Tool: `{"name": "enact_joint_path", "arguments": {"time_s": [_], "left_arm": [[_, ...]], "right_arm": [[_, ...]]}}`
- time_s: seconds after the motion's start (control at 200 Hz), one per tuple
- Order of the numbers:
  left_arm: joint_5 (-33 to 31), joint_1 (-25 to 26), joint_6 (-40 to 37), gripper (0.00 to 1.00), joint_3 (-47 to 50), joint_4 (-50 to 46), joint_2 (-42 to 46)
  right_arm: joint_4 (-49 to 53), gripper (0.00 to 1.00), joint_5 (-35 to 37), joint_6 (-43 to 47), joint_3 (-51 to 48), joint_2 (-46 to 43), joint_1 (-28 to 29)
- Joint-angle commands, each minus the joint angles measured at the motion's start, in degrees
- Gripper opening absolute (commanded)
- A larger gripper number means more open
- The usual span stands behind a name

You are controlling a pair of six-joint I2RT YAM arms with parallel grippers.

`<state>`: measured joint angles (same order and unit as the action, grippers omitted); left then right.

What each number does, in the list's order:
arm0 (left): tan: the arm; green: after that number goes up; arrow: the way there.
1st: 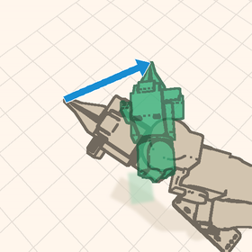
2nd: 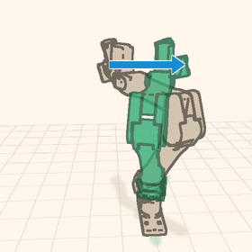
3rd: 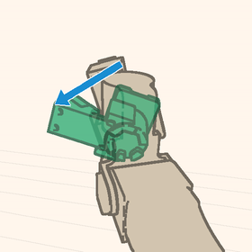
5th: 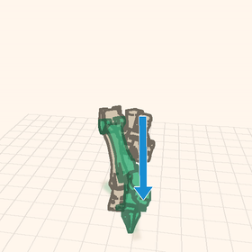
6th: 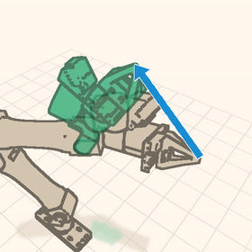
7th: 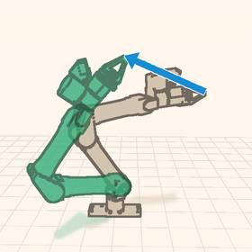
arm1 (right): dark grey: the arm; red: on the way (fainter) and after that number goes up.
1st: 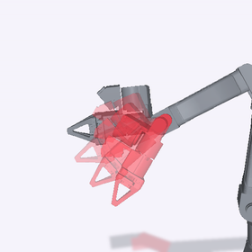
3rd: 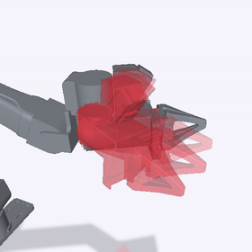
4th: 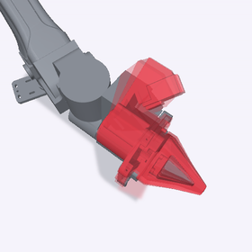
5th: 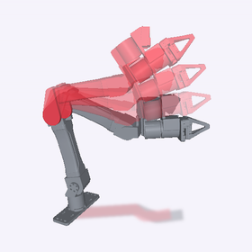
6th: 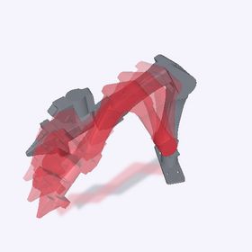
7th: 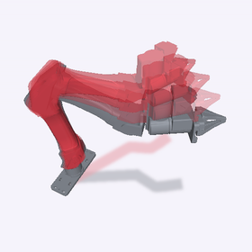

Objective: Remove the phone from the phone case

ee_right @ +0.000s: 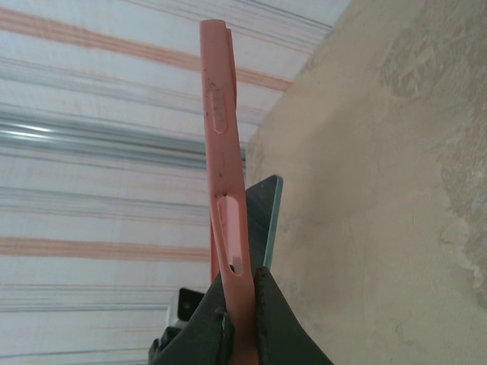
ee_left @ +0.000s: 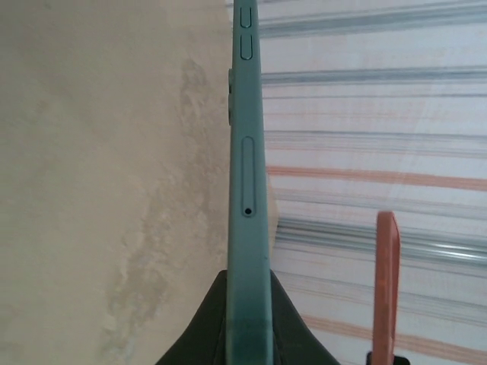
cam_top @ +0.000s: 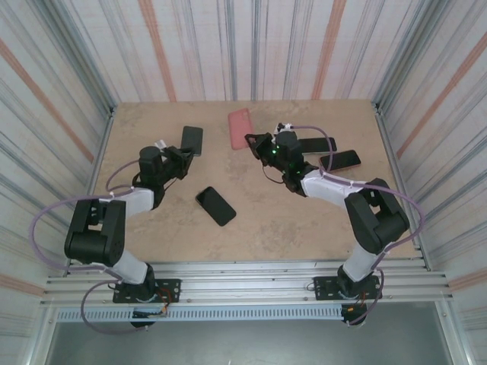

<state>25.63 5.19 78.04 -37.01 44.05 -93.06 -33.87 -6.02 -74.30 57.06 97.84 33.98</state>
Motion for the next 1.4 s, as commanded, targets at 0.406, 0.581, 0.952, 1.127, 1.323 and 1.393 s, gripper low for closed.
{"name": "enact_joint_path", "arguments": {"time_s": [0.406, 0.581, 0.952, 1.127, 1.323, 1.393], "left_arm": [[10.06, -10.85, -3.17, 0.00, -0.41, 15.43, -13.10], [11.39, -12.50, -3.75, 0.00, 0.16, 17.07, -15.32], [12.91, -14.16, -2.30, 0.04, -0.24, 17.07, -19.53], [13.00, -14.33, -2.69, 0.21, -0.45, 13.46, -19.40], [12.30, -14.77, -5.03, 0.43, -0.65, 5.87, -16.69], [11.91, -14.85, -6.71, 0.49, -1.15, 1.05, -15.07]], "right_arm": [[4.69, 0.00, 2.07, -0.67, 6.89, 6.29, 4.72], [5.37, 0.00, 1.73, -0.76, 8.22, 7.71, 5.54], [7.87, 0.00, 2.10, -0.48, 10.49, 10.04, 6.48], [11.41, 0.00, 2.59, -0.71, 13.51, 11.85, 6.99], [15.56, 0.00, 4.32, -1.02, 17.09, 14.33, 7.91], [16.57, 0.00, 5.08, -1.40, 18.37, 15.56, 8.23]]}}
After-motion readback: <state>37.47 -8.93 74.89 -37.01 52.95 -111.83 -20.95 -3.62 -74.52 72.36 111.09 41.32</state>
